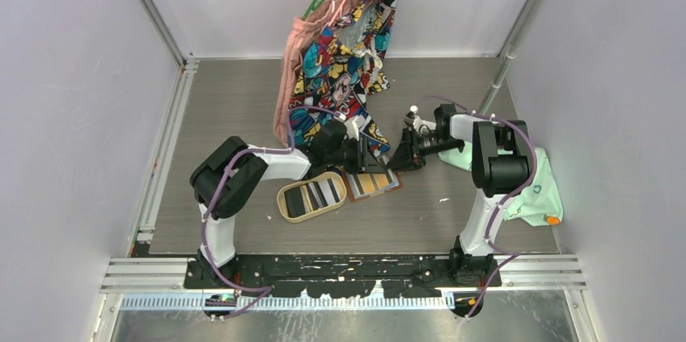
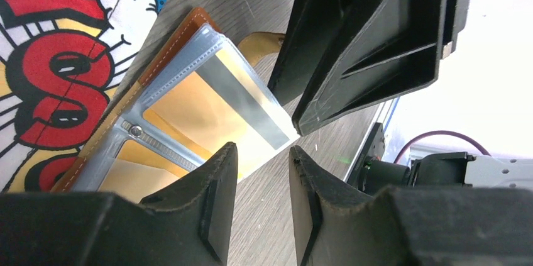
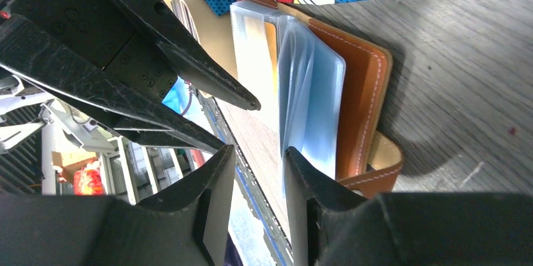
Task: Put the credit cards into the card holder
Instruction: Insert the credit card into the card holder.
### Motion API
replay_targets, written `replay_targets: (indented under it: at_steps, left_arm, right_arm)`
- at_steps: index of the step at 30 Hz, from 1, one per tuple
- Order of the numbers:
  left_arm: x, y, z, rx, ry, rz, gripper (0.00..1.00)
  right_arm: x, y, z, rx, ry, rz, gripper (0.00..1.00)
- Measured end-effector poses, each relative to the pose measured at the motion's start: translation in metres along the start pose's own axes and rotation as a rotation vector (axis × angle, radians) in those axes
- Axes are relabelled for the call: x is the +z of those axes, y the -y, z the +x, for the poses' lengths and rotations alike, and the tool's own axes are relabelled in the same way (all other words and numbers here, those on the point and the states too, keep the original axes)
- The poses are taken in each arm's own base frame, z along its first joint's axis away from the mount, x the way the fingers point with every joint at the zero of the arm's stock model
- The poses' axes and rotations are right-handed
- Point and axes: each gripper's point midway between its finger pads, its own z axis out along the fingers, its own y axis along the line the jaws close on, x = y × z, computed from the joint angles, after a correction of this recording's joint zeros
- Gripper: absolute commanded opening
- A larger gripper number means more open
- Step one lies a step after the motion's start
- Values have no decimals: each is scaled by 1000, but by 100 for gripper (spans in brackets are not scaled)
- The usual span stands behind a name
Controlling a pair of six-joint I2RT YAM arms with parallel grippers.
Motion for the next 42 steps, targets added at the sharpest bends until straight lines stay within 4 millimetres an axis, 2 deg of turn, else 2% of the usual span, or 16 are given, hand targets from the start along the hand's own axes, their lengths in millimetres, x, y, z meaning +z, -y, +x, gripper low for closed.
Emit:
replay_targets:
  at_steps: [6,12,25,30,42]
  left_arm:
    - [-4,3,-9,13,40,-1,39]
    - [-10,-4,-11,19,72,-36,39]
    - [-29,-10,-24,17,141,-81,39]
    - [-30,-11,-23,12,139,-85,39]
    - [-30,-13,-21,5,133,-91,38]
  right_arm:
    - [7,-4,1,-4,-13,-18,40]
    - [13,-7,2,-20,-27,-23,40]
    - [36,-23,27,-119,-142,-14,45]
    - [39,-30,31,-172,-159,-4,47]
    - [30,-21,22,-257,-130,127,44]
